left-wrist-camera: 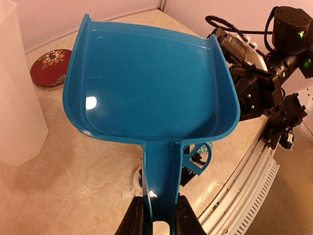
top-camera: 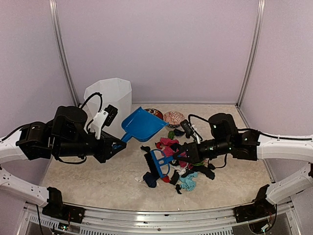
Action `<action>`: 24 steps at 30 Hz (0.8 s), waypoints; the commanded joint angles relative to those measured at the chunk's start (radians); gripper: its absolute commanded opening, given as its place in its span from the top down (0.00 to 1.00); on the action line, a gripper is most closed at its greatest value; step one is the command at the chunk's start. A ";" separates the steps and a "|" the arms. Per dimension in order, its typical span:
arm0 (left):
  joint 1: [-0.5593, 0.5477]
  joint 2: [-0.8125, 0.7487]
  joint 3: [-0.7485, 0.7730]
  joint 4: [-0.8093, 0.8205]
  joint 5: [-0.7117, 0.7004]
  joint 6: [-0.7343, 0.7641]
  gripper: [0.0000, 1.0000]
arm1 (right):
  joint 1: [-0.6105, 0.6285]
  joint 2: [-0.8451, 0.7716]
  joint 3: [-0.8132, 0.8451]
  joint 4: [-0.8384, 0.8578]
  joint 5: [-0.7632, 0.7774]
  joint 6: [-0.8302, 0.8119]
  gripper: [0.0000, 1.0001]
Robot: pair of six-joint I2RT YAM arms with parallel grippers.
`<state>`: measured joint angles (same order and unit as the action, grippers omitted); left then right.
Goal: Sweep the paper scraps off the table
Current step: Sweep the paper scraps at the center of the board.
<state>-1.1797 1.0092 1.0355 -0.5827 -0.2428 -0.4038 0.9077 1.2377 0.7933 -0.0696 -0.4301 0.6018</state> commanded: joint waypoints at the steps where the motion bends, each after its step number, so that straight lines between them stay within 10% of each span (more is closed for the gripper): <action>1: -0.006 -0.015 0.022 -0.031 0.006 -0.005 1.00 | 0.082 0.121 0.027 0.086 -0.091 -0.010 1.00; 15: -0.009 -0.059 -0.025 -0.059 0.045 -0.030 1.00 | 0.105 0.442 0.153 0.142 -0.049 0.003 1.00; 24: -0.011 -0.087 -0.125 -0.053 0.087 -0.104 1.00 | -0.015 0.345 0.079 -0.010 0.108 -0.061 1.00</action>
<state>-1.1854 0.9485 0.9543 -0.6395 -0.1883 -0.4648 0.9565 1.6650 0.9173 0.0032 -0.4152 0.5831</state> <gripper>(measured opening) 0.161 0.050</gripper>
